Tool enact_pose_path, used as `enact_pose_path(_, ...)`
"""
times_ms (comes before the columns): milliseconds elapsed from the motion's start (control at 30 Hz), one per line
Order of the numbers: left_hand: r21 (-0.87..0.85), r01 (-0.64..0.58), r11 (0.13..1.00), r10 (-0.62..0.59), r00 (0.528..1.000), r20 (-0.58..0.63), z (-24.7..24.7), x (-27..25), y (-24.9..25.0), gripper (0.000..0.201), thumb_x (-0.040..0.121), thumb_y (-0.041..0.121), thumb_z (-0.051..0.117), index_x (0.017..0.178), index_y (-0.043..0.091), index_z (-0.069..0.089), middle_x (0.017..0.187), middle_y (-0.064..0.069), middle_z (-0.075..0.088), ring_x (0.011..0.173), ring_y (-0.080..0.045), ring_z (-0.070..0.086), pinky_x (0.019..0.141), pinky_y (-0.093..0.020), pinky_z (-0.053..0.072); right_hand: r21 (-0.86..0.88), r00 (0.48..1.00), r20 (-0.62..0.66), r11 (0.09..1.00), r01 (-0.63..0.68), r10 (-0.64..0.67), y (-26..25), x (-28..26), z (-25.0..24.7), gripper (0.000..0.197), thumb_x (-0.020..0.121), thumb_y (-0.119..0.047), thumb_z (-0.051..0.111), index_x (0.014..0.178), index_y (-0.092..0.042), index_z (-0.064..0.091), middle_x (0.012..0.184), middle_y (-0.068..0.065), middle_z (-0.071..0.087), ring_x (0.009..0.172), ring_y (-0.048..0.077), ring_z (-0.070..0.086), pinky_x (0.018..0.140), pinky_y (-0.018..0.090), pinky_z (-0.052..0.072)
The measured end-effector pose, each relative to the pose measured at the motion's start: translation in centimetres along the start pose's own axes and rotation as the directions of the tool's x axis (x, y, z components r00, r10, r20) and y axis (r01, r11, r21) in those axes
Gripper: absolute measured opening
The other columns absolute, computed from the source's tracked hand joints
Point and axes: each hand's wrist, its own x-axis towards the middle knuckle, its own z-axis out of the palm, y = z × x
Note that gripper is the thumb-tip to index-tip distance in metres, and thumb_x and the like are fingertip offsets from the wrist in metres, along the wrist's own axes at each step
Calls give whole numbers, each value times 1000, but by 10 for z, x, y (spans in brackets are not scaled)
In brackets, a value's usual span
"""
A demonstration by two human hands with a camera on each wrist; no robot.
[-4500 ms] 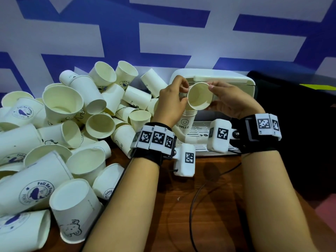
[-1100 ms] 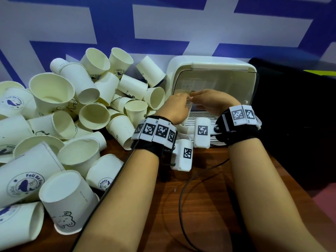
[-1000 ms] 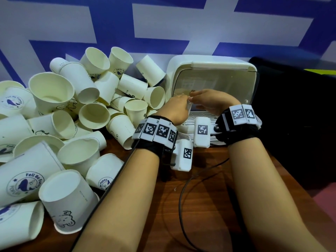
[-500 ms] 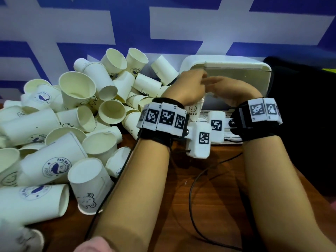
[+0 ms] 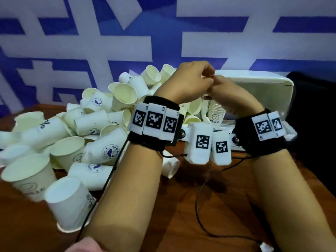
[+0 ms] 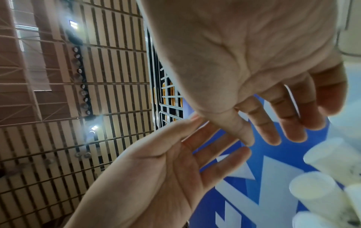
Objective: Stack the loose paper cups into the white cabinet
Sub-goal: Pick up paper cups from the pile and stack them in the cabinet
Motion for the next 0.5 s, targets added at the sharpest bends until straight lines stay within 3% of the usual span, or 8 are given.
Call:
enact_pose_path(67,7,44,999,-44,999,-1,-16,-15,-7,33,96,21,52,128,18,58,131,4,58,117,-10,54,83,-16,38,-34,997,63,999,35,-33,-14,-5,18,27,97,-5,47,95,-30,57,103,-2,66,105,18,62,92,37,47)
enact_pose_path(133,23,87,996,-86,996,-18,-32,-28,-12,34,96,23,52,129,18,57,131,5,58,116,-10,54,85,-16,37,-39,991,115,997,71,-66,-30,-7,33,21,96,-6,48,105,-23,58,111,7,67,113,26,60,92,37,48)
enact_pose_path(200,52,115,992,-113,992,-48,-49,-42,-15,34,96,24,52,130,19,56,132,5,57,117,-9,53,85,-14,36,2,982,165,996,90,-89,-45,-10,47,20,97,-5,49,103,-22,58,101,-3,67,100,11,63,81,23,48)
enact_pose_path(267,73,134,988,-128,989,-75,-64,-55,-18,34,96,27,52,129,20,56,132,6,57,116,-8,52,84,-13,35,65,970,214,992,106,-117,-58,-15,61,28,98,0,46,88,-25,55,83,-18,63,77,-11,60,66,6,44)
enact_pose_path(333,73,151,986,-145,986,-82,-77,-66,-19,35,95,31,53,129,22,56,131,8,56,114,-7,51,84,-16,36,109,961,242,988,112,-136,-65,-22,73,37,97,7,43,81,-25,50,62,-24,61,60,-17,56,57,2,40)
enact_pose_path(367,75,157,985,-150,985,-83,-85,-75,-19,36,95,32,53,129,24,55,131,9,55,113,-6,50,82,-15,37,101,956,254,987,124,-146,-67,-26,82,34,97,7,45,82,-23,52,60,-23,62,59,-17,56,57,1,40)
enact_pose_path(467,97,161,982,-154,985,-75,-104,-99,-24,34,95,34,54,128,27,56,129,13,56,105,-1,51,72,-8,34,55,939,306,988,146,-156,-70,-32,108,9,95,-6,58,103,-9,61,94,-3,66,80,-7,59,65,4,43)
enact_pose_path(500,104,168,980,-161,984,-71,-111,-107,-28,34,95,34,54,128,27,56,128,14,57,103,-1,52,73,-7,34,18,934,326,989,144,-142,-71,-34,116,19,94,-13,61,112,-7,61,106,1,66,90,-1,60,72,9,46)
